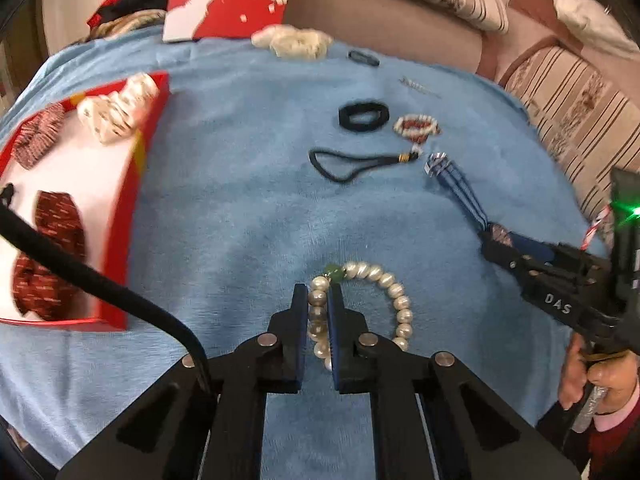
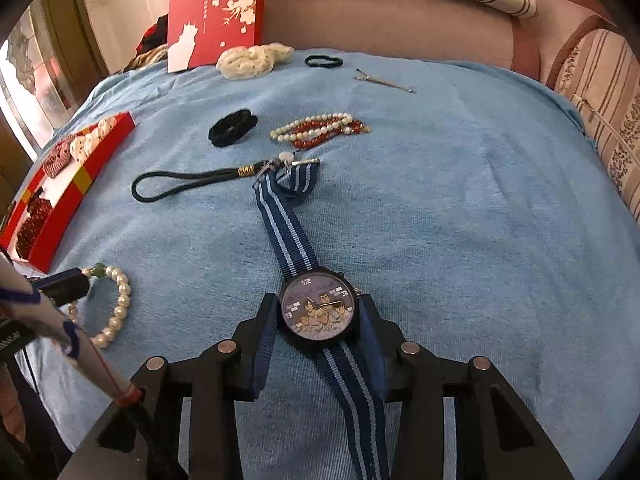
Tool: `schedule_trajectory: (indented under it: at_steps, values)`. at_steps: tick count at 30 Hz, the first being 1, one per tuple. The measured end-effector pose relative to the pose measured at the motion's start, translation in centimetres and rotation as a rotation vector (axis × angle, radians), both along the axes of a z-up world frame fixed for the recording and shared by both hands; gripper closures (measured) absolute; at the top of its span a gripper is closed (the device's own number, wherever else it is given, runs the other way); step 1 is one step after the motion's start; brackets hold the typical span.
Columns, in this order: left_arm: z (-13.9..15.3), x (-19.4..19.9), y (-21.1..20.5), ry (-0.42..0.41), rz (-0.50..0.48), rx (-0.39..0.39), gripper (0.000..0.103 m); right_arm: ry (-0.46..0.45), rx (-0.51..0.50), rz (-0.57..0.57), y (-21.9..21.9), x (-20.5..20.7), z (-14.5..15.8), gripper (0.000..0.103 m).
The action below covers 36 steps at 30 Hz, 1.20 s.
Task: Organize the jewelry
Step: 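Carry the pearl bracelet toward the tray with the left tool while the right tool grasps the blue-strap watch, then carry the pearl bracelet and blue-strap watch over the red tray with both tools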
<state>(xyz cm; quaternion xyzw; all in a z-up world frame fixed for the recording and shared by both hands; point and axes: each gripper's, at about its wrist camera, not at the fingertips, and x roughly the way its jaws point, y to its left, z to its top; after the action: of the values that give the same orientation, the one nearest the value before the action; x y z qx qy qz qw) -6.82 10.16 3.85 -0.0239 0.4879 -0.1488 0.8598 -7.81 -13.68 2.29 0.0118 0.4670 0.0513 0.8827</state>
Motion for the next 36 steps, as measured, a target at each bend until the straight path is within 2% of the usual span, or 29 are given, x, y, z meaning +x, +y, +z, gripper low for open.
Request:
schedule_trajectory:
  at_steps: [4,10,14,18,21,25,29,36]
  values:
    - [3.8,-1.6,2.3,-0.067,0.023,-0.047,0.094,-0.045,0.010,-0.004,0.4,-1.0,2.1,0.060]
    - [9.8,-4.0,7.6,-0.179,0.085,-0.089,0.094,-0.139,0.037,0.027,1.8,-2.9,7.1,0.060]
    - [12.8,-4.5,11.6,-0.231,0.129,-0.049,0.094,-0.189,0.082,0.062,3.7,-3.6,10.4,0.060]
    - [14.4,-4.0,15.7,-0.245,0.184,0.013,0.094,-0.210,0.132,0.108,6.2,-3.5,12.8,0.060]
    - [14.2,-3.1,18.5,-0.233,0.226,0.054,0.094,-0.214,0.165,0.153,9.0,-2.9,14.1,0.060]
    - [12.6,-1.3,21.8,-0.189,0.279,0.057,0.094,-0.201,0.174,0.207,12.7,-1.5,14.8,0.060]
    - [9.7,0.7,24.5,-0.116,0.319,0.021,0.094,-0.177,0.145,0.266,17.2,0.8,14.7,0.060]
    - [7.2,3.8,25.7,-0.060,0.294,-0.032,0.094,-0.097,0.133,0.337,25.9,6.8,13.7,0.060]
